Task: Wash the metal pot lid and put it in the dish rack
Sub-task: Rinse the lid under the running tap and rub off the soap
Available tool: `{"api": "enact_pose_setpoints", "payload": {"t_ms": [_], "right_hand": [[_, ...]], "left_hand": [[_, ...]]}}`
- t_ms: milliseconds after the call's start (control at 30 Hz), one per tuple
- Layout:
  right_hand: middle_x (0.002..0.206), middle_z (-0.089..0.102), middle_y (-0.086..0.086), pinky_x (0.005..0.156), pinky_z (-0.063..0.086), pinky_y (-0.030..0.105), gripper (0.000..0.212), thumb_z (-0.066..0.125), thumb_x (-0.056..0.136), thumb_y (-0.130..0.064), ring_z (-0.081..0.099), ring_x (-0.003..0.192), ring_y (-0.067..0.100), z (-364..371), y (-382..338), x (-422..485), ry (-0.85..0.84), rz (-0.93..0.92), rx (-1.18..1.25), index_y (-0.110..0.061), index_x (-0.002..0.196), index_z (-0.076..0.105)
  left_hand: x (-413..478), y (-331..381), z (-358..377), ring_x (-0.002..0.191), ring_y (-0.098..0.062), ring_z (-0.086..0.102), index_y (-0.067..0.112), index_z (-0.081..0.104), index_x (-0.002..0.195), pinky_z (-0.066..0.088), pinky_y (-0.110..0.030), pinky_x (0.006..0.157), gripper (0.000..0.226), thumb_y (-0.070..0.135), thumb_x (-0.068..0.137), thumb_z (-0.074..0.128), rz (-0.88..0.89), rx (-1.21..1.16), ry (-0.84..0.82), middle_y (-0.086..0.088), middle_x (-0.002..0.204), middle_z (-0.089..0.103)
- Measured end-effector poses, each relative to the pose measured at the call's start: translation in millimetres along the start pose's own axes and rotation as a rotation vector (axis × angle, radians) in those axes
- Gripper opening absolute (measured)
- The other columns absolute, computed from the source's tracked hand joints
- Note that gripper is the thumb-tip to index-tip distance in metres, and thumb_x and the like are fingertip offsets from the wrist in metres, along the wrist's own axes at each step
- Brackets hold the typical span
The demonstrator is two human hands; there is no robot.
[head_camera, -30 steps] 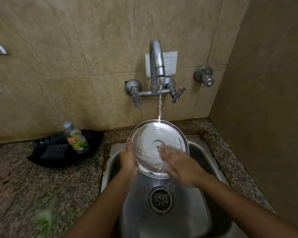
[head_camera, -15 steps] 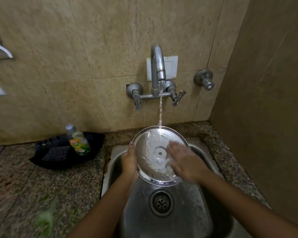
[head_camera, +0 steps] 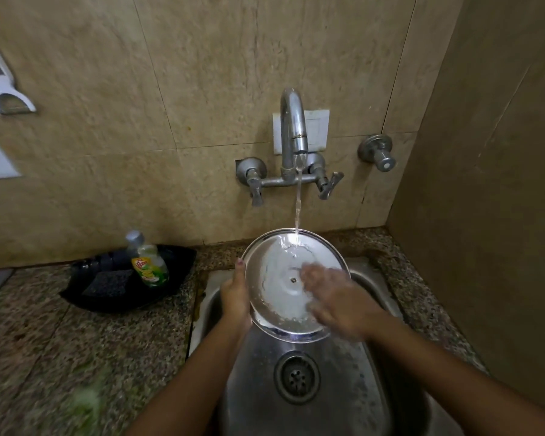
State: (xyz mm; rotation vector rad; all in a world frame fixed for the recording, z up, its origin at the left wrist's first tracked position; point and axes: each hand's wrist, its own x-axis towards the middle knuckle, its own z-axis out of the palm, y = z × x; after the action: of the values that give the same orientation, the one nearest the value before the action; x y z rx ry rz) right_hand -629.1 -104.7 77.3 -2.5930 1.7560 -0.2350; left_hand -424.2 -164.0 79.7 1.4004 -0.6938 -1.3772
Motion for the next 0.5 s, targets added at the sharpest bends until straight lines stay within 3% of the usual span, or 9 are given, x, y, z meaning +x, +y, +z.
{"api": "enact_pose_setpoints", "payload": {"t_ms": [67,133,200,267,333,433,500], "right_hand": [[0.161,0.003,0.004,0.118,0.002,0.034,0.067,0.028,0.098,-0.047,0.004,0.149,0.021,2.6,16.0,18.2,0.073,0.156,-0.067,-0.015,0.153,0.006],[0.153,0.033,0.014,0.116,0.022,0.040,0.060,0.031,0.098,-0.043,0.030,0.141,0.030,1.7,11.6,52.0,0.194,0.246,-0.064,-0.008,0.147,0.029],[0.112,0.064,0.014,0.092,0.045,0.042,0.041,0.036,0.097,-0.035,0.059,0.105,0.031,-9.5,-2.5,85.6,0.358,0.284,0.005,-0.008,0.117,0.058],[0.074,0.065,0.010,0.066,0.047,0.036,0.033,0.040,0.095,-0.027,0.062,0.071,0.029,-22.6,-15.7,109.6,0.498,0.191,0.059,-0.011,0.080,0.064],[0.061,0.065,0.008,0.054,0.043,0.029,0.039,0.041,0.093,-0.028,0.061,0.057,0.027,-32.9,-23.2,123.7,0.523,0.045,0.051,-0.013,0.063,0.061],[0.061,0.068,0.008,0.050,0.038,0.027,0.046,0.037,0.093,-0.037,0.062,0.055,0.029,-41.0,-18.3,132.8,0.419,-0.053,0.057,-0.014,0.063,0.064],[0.064,0.068,0.011,0.055,0.044,0.029,0.053,0.031,0.095,-0.047,0.061,0.057,0.028,-45.0,-2.3,134.7,0.316,0.013,0.155,-0.014,0.072,0.066]], "left_hand": [[-4.2,-3.0,-0.9,0.083,-0.031,0.071,0.007,0.072,0.085,0.057,-0.043,0.080,0.042,0.046,0.090,0.056,-0.006,0.006,-0.050,-0.013,0.084,0.074],[-10.7,-3.8,0.0,0.082,-0.031,0.071,0.000,0.072,0.093,0.057,-0.043,0.078,0.040,0.039,0.085,0.066,-0.002,0.021,-0.126,-0.017,0.088,0.074],[-13.8,2.5,2.4,0.080,-0.032,0.072,-0.002,0.071,0.096,0.058,-0.041,0.075,0.031,0.024,0.080,0.074,0.019,0.061,-0.199,-0.018,0.089,0.075],[-13.8,14.0,5.3,0.078,-0.031,0.072,0.000,0.071,0.097,0.059,-0.038,0.072,0.023,0.012,0.078,0.075,0.042,0.087,-0.269,-0.018,0.088,0.075],[-10.1,23.6,7.8,0.077,-0.030,0.072,0.000,0.072,0.097,0.059,-0.037,0.073,0.020,0.006,0.078,0.074,0.083,0.097,-0.307,-0.020,0.090,0.075],[-4.1,33.5,8.7,0.086,-0.035,0.069,-0.003,0.072,0.099,0.055,-0.043,0.083,0.024,0.004,0.077,0.073,0.127,0.119,-0.332,-0.025,0.097,0.072],[-2.0,40.0,6.5,0.084,-0.034,0.069,-0.004,0.071,0.101,0.056,-0.040,0.081,0.025,0.004,0.077,0.073,0.148,0.116,-0.337,-0.024,0.096,0.072]]}}
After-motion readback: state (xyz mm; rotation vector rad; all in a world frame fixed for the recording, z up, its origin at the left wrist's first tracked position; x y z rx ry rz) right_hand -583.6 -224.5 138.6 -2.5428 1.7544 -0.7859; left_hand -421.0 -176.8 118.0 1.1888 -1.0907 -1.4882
